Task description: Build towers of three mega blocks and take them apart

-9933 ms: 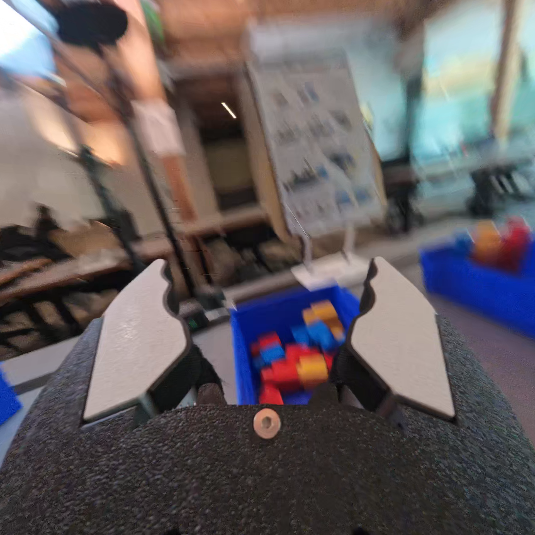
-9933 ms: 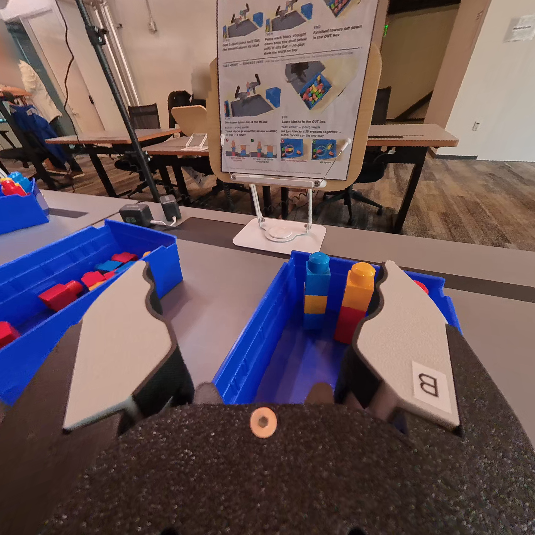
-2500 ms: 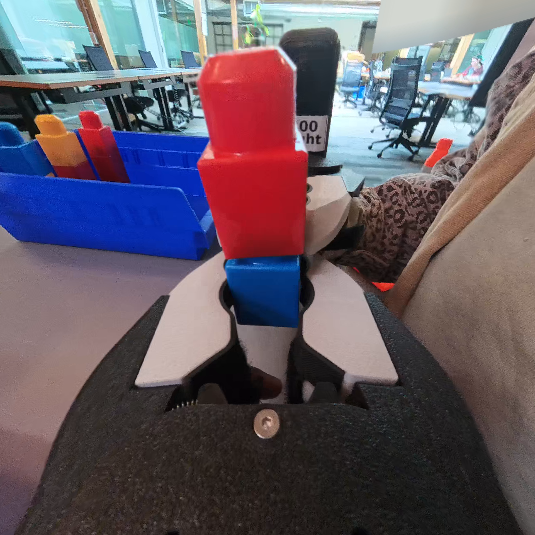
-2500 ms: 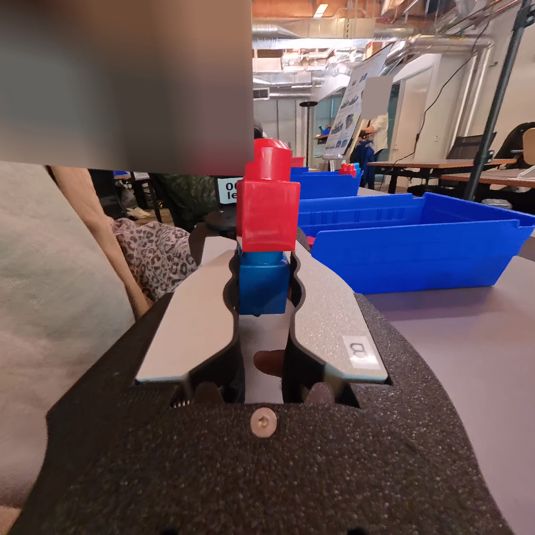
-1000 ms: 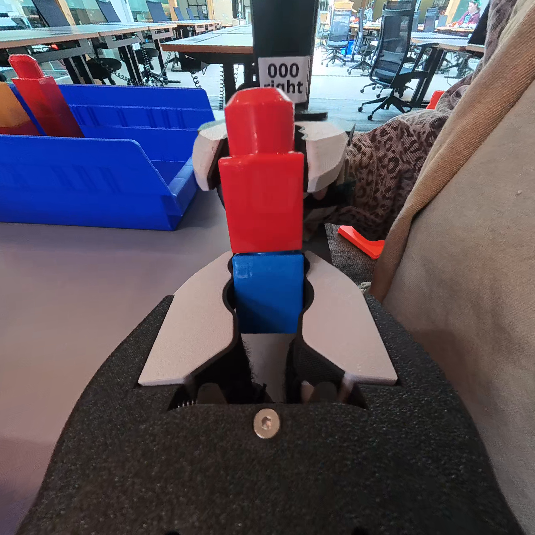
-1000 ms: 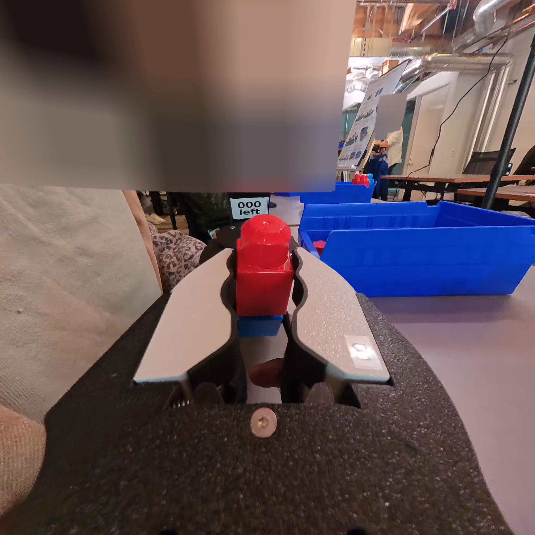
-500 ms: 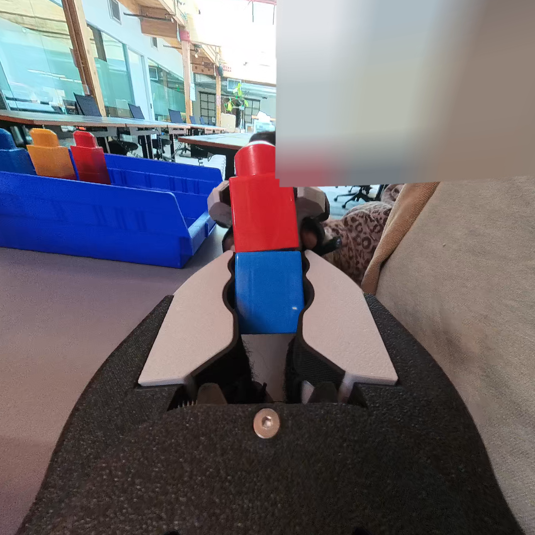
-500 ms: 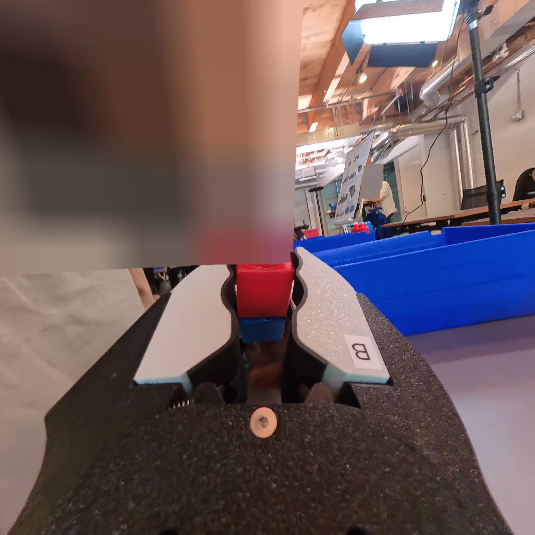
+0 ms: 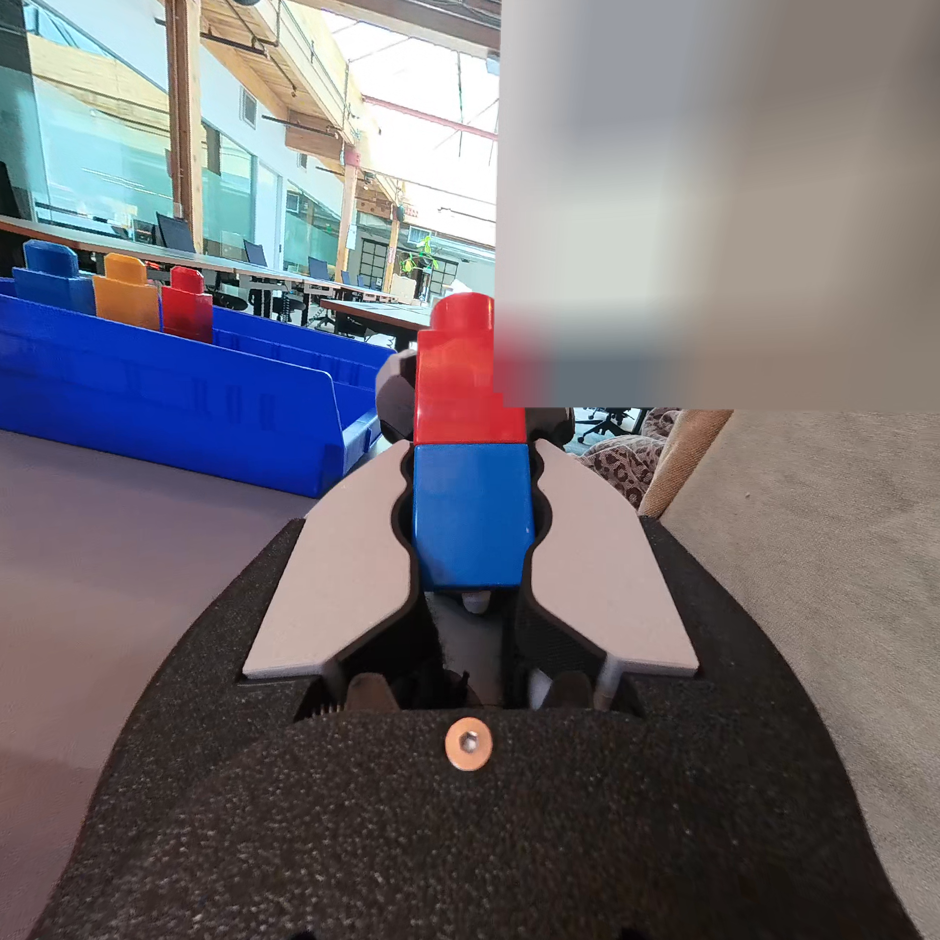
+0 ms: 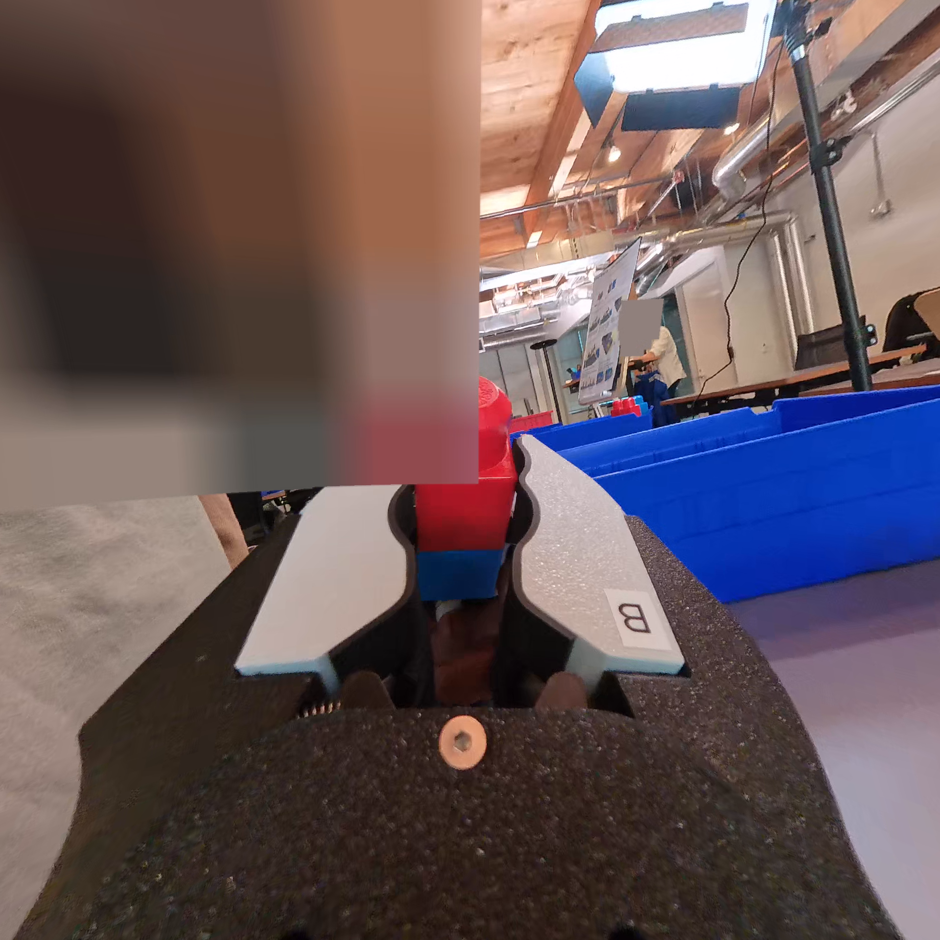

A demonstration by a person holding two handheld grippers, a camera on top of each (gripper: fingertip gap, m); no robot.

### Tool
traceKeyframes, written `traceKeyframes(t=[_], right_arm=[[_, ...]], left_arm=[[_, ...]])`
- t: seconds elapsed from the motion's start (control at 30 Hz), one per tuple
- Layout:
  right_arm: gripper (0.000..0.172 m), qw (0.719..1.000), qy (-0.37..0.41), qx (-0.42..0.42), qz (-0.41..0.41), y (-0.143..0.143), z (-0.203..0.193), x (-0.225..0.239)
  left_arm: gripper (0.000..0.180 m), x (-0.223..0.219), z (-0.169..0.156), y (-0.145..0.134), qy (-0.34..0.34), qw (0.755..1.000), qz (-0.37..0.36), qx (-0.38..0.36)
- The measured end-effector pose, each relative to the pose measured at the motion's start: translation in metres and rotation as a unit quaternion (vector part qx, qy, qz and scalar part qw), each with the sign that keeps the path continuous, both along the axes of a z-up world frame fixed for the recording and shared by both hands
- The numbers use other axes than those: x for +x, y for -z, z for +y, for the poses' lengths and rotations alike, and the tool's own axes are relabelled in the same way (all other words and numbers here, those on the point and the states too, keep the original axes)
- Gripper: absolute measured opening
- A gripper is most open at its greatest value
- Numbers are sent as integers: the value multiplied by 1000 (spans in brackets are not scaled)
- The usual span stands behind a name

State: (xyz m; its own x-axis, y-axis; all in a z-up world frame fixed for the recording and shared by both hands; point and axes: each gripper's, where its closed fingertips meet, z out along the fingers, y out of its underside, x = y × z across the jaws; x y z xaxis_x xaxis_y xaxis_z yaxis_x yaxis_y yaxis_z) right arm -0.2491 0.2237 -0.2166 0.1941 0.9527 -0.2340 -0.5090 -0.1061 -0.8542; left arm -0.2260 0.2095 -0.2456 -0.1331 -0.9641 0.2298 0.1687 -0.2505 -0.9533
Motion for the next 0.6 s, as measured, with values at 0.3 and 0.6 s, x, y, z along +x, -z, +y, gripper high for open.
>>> traceKeyframes(t=[0.3, 0.6], right_arm=[[36, 996, -45, -9, -77, 12, -7, 4], [36, 993, -53, -13, -107, 17, -8, 6]], left_arm=[[39, 5, -4, 8, 9, 999, 40, 12], [40, 7, -5, 11, 12, 999, 50, 13]])
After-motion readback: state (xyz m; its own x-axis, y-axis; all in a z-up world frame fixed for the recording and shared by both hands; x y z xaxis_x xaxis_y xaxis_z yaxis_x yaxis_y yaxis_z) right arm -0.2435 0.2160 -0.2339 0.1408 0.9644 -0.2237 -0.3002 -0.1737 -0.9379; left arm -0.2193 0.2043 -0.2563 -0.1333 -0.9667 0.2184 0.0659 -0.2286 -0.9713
